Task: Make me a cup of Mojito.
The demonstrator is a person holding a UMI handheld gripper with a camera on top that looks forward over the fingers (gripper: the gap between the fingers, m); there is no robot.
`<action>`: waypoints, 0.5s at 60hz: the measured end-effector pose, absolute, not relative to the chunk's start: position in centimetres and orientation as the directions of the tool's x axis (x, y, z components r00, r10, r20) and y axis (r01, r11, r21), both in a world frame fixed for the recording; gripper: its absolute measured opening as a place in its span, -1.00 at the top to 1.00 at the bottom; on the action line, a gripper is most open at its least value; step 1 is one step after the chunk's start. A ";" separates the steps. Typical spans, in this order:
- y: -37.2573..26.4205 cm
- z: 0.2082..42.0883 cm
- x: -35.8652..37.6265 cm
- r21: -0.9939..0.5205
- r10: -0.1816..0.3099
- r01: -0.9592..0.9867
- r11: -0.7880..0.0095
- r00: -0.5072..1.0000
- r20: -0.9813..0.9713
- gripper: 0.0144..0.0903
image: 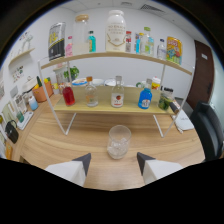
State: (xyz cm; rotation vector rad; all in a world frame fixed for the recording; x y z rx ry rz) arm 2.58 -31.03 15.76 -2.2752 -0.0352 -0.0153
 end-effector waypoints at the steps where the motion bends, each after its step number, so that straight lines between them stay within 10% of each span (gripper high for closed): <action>1: -31.0 15.8 2.6 -0.761 0.019 0.029 -0.648 1.000 0.022 -0.88; 30: -34.2 15.5 4.6 -0.764 0.018 0.030 -0.644 1.000 0.023 -0.89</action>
